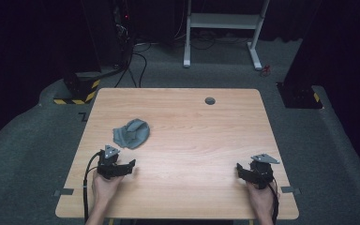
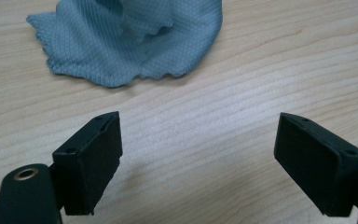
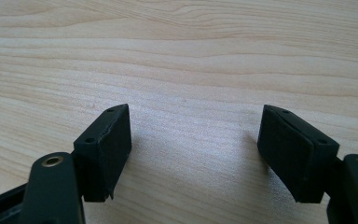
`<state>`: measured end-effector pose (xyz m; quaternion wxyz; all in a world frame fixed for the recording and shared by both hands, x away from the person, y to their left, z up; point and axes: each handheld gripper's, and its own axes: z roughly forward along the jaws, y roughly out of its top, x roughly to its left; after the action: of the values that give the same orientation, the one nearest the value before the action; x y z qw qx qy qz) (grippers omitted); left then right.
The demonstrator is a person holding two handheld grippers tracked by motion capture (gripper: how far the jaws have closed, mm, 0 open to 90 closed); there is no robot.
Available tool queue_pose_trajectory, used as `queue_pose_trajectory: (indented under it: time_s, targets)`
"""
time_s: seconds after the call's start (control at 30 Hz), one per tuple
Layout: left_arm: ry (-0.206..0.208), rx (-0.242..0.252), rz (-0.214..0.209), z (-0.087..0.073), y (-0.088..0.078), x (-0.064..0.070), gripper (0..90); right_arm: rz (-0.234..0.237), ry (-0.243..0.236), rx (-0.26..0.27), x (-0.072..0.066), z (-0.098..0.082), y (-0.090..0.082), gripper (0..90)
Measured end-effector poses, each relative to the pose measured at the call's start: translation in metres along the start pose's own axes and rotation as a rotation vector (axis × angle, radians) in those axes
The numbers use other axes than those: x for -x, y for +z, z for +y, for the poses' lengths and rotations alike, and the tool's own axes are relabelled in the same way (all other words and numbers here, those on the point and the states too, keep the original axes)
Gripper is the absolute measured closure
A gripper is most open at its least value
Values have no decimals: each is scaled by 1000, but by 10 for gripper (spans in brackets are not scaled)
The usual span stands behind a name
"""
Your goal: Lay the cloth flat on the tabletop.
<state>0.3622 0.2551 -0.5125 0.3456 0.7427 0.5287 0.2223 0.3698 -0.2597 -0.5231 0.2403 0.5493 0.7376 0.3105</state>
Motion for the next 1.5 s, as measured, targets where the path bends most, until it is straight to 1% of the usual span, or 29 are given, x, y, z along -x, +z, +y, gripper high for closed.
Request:
queue_pose_trajectory:
  time_s: [0.1, 0.2, 0.23, 0.27, 0.37, 0.43, 0.53, 0.57, 0.6, 0.7, 0.73, 0.8, 0.83, 0.9, 0.93, 1.03, 1.1, 1.13, 1.17, 1.2, 1.23, 1.3, 1.37, 1.43, 1.5]
  targets:
    - [-16, 10, -9, 5, 0, 0, 154, 0, 0, -1, 0, 0, 0, 258]
    - [-9, 7, -13, 11, 2, -1, 154, 0, 0, 0, 0, 0, 0, 258]
    - [-22, 16, -17, 12, 2, -1, 166, 0, 1, -1, 0, 0, 0, 258]
    - [-34, 6, -22, 15, 5, -3, 163, 0, 1, 0, 0, 0, 0, 258]
    - [-41, 0, -19, 18, 8, -5, 163, 0, 1, -1, 0, 0, 0, 258]
    - [-43, 10, -2, 23, 10, -7, 163, 0, 0, 0, 0, 0, 0, 257]
    - [-54, 11, 4, 27, 13, -8, 162, 0, 0, 0, 0, 0, 0, 257]
    - [-50, 0, 16, 31, 17, -10, 162, 0, -1, 0, 0, 0, 0, 257]
    - [-44, -1, 24, 33, 18, -10, 160, 0, -1, 0, 0, 0, 0, 257]
    - [-46, -9, 34, 37, 22, -12, 164, 0, -1, 0, 0, 0, 0, 257]
    - [-38, -17, 46, 40, 26, -13, 164, 0, -1, 0, 0, 0, 0, 257]
    - [-41, -24, 47, 43, 28, -13, 158, 0, -1, 0, 0, 0, 0, 257]
    - [-55, -12, 39, 45, 31, -15, 165, 0, -1, 0, 0, 0, 0, 257]
    - [-49, -26, 49, 48, 35, -16, 155, 0, -1, 0, 0, 0, 0, 257]
    - [-49, -26, 49, 48, 35, -16, 155, 0, 0, 0, 0, 0, 0, 257]
    - [-48, -40, 60, 57, 45, -16, 155, 0, -1, 0, 0, 0, 0, 257]
    - [-44, -44, 64, 58, 47, -16, 155, 0, -1, 0, 0, 0, 0, 257]
    - [-60, -41, 70, 62, 53, -17, 156, 0, 0, 0, 0, 0, 0, 257]
    - [-60, -41, 70, 62, 53, -17, 164, 0, 0, 0, 0, 0, 0, 257]
    - [-75, -53, 71, 63, 59, -18, 163, 0, 0, 0, 0, 0, 0, 257]
    - [-75, -53, 71, 63, 59, -18, 164, 0, 0, 0, 0, 0, 0, 257]
    - [-69, -66, 81, 63, 66, -17, 183, 0, -1, 0, 0, 0, 0, 257]
    - [-66, -66, 80, 64, 68, -17, 211, 0, -1, 0, 0, 0, 0, 257]
    - [-63, -73, 78, 64, 72, -17, 250, 0, -1, 0, 0, 0, 0, 257]
    - [-58, -87, 84, 64, 76, -16, 310, 0, -1, 0, 0, 0, 0, 257]
